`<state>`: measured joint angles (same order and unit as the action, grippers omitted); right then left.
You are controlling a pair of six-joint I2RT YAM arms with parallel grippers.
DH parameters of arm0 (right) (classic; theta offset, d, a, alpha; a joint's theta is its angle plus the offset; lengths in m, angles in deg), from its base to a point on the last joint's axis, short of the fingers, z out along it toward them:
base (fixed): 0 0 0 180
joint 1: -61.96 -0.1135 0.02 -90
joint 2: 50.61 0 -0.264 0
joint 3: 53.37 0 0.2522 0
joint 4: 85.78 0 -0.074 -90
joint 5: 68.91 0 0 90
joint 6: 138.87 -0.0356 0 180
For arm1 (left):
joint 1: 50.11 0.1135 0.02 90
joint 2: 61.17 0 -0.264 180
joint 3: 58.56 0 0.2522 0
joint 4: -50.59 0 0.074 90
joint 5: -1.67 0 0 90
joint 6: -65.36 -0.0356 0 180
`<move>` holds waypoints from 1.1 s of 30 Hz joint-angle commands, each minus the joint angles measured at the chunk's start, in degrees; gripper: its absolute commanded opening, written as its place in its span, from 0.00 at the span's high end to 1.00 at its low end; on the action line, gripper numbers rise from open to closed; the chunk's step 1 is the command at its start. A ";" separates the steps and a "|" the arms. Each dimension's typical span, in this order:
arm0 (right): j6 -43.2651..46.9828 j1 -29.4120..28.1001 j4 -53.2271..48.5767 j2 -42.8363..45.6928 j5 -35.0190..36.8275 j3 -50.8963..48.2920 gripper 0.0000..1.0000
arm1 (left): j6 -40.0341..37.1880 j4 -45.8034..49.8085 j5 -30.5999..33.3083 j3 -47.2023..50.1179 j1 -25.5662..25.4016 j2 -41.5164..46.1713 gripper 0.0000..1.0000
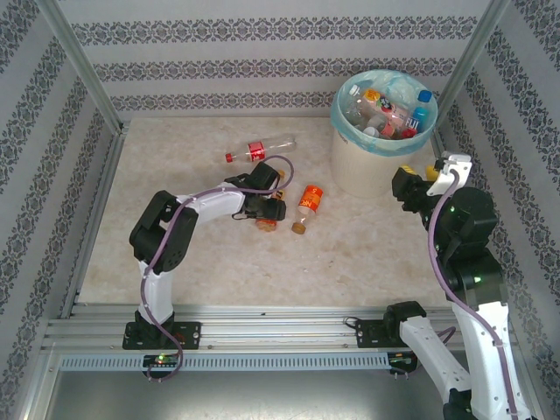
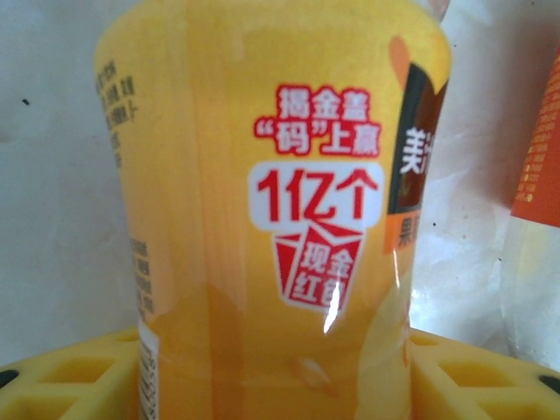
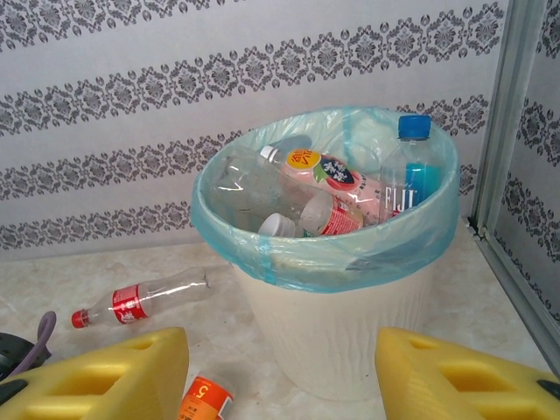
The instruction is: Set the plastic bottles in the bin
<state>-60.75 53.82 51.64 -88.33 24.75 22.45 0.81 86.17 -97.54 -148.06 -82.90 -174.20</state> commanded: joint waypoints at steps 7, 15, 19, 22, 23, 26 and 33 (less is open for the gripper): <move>-5.42 -0.68 5.43 -3.64 -9.58 -0.29 0.38 | -4.56 -7.65 3.62 7.22 0.64 17.54 0.45; -11.52 -2.18 15.45 -6.31 -21.05 -2.76 0.28 | -11.19 -17.13 1.31 14.04 -1.14 35.36 0.50; -11.52 -7.04 23.88 -7.09 -25.23 -4.66 0.26 | -14.66 -20.69 -1.46 17.09 -2.14 43.47 0.55; -8.93 -12.49 27.03 -8.52 -27.07 -4.06 0.25 | -16.55 -21.86 -5.42 18.84 -2.51 47.81 0.57; -8.04 -14.50 28.32 -9.09 -28.20 -3.95 0.24 | -17.34 -22.01 -6.72 19.45 -2.67 49.06 0.57; -5.58 -20.06 31.63 -10.90 -31.29 -3.87 0.24 | -20.11 -22.42 -10.37 21.20 -3.15 52.50 0.58; 0.70 -29.79 34.79 -15.15 -35.70 -1.62 0.21 | -23.61 -27.31 -14.16 26.12 -3.77 59.30 0.58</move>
<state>-64.16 26.19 81.93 -102.51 -7.16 18.56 -19.74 64.75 -108.25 -123.12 -86.03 -117.22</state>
